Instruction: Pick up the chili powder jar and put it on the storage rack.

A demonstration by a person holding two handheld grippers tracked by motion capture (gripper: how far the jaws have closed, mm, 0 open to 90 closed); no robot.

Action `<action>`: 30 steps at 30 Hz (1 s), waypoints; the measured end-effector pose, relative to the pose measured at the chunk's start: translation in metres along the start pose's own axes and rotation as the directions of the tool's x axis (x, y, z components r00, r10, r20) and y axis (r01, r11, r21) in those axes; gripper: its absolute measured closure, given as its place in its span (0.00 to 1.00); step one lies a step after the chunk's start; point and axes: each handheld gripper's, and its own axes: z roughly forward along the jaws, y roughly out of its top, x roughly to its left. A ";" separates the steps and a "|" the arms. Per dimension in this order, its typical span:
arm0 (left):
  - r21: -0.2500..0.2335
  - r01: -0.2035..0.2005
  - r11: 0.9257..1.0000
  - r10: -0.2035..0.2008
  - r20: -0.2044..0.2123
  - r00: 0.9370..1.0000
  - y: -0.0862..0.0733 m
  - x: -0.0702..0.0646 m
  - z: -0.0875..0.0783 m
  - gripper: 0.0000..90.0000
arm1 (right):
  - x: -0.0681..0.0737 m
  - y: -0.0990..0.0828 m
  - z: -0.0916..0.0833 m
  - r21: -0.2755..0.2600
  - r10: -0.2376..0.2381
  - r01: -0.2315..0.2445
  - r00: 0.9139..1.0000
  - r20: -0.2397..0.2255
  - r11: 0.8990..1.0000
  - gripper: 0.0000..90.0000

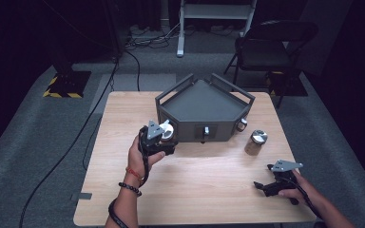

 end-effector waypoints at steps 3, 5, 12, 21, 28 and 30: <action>-0.012 -0.014 1.000 0.014 -0.001 1.000 0.013 -0.003 0.003 0.35 | 0.000 0.000 0.000 0.000 0.000 0.000 1.000 0.000 1.000 0.00; -0.013 -0.017 1.000 0.016 -0.002 1.000 0.017 -0.004 0.004 0.35 | 0.000 0.000 0.000 0.000 0.000 0.000 1.000 0.000 1.000 0.00; -0.022 -0.042 0.999 0.042 0.000 0.999 0.043 -0.009 0.011 0.35 | 0.000 0.000 0.000 0.000 0.000 0.000 1.000 0.001 1.000 0.00; -0.024 -0.049 0.999 0.049 -0.011 0.999 0.062 -0.011 0.019 0.35 | 0.001 -0.001 -0.001 0.000 0.003 -0.003 1.000 0.005 1.000 0.00; -0.029 -0.056 0.998 0.056 -0.017 0.998 0.078 -0.011 0.029 0.35 | 0.001 -0.001 -0.001 0.000 0.003 -0.003 1.000 0.003 1.000 0.00; -0.031 -0.055 0.998 0.055 -0.016 0.998 0.085 -0.010 0.034 0.35 | 0.001 -0.001 -0.001 0.000 0.003 -0.003 1.000 0.003 1.000 0.00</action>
